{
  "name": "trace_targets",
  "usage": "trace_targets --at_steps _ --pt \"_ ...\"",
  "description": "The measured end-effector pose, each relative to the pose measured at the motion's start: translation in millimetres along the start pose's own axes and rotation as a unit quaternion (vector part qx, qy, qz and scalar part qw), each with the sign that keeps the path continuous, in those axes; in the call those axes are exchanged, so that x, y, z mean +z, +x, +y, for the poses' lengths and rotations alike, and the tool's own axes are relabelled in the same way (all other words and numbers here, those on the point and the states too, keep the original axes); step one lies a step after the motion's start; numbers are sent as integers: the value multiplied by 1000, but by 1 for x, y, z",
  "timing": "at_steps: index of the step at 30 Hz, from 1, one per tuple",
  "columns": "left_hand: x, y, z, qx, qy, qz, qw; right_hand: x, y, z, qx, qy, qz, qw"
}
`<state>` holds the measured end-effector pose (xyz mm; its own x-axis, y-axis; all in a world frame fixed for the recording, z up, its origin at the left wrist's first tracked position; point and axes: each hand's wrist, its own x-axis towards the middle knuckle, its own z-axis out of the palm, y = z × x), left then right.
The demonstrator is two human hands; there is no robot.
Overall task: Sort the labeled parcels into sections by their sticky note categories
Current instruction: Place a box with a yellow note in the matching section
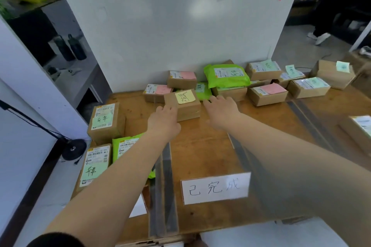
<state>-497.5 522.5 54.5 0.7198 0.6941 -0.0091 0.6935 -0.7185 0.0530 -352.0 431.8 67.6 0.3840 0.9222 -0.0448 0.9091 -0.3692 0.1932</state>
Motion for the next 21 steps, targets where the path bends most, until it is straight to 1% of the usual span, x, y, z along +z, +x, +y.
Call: trace_targets --at_steps 5,10,13,17,21 --pt "25 25 3 -40 -50 -27 998 26 22 8 -11 15 -37 999" --pt "53 68 0 -73 -91 -40 992 47 62 16 -26 46 -68 996" --pt "69 98 -6 -97 -116 -41 988 59 92 20 -22 91 -79 992" --pt "88 135 -12 -148 -145 -37 978 79 134 18 -24 151 -72 986" --pt "107 160 -17 -202 -218 -39 954 99 173 14 6 264 -77 961"
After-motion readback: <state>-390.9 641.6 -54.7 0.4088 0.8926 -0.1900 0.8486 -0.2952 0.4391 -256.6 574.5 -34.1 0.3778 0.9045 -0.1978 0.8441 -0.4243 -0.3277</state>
